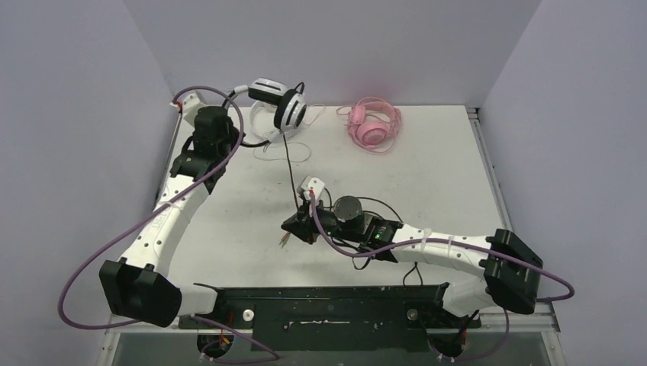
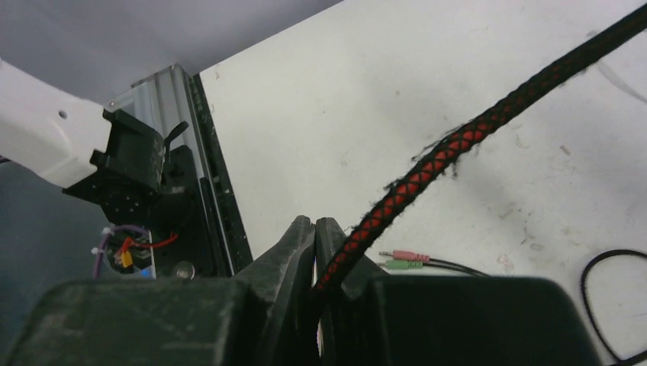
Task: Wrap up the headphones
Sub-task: Wrap the headphones cable around the headphones.
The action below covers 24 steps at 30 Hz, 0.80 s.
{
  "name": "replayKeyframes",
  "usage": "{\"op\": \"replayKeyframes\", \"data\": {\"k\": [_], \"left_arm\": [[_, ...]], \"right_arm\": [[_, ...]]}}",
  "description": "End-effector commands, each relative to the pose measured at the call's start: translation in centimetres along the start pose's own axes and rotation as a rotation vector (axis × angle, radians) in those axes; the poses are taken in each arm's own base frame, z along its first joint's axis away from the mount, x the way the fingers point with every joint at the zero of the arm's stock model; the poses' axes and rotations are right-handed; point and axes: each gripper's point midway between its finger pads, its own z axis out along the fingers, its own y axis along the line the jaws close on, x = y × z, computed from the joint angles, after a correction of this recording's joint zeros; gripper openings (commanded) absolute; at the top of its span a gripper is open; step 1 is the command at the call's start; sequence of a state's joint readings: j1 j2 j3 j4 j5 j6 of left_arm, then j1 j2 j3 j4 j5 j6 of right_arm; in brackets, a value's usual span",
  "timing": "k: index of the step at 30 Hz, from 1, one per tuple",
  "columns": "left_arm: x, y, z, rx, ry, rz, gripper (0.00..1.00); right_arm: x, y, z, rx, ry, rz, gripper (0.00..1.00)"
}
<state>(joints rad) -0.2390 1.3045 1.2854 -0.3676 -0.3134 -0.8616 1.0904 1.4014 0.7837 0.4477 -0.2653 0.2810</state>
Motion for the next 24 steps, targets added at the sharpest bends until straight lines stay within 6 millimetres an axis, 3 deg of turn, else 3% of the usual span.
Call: {"op": "replayKeyframes", "data": {"k": [1, 4, 8, 13, 20, 24], "left_arm": [[-3.0, 2.4, -0.6, -0.195, -0.195, 0.282, 0.00], [-1.2, 3.7, -0.9, -0.245, -0.165, 0.456, 0.00], [2.5, 3.9, -1.6, -0.177, -0.056, 0.668, 0.00], [5.8, 4.8, -3.4, -0.116, 0.058, 0.780, 0.00], [6.3, 4.1, -5.7, -0.033, 0.109, 0.790, 0.00], [5.9, 3.0, -6.5, -0.008, 0.131, 0.791, 0.00]], "right_arm": [[-4.1, 0.3, -1.5, 0.066, 0.047, -0.042, 0.04], [-5.2, 0.1, -2.7, 0.100, 0.114, -0.081, 0.04], [-7.1, -1.0, -4.1, 0.185, 0.166, -0.153, 0.04], [-8.8, -2.0, -6.0, 0.272, 0.192, -0.199, 0.04], [-8.5, -2.9, -7.5, 0.344, 0.230, -0.183, 0.03], [-9.7, -2.6, -7.4, 0.344, 0.179, -0.165, 0.03]]}}
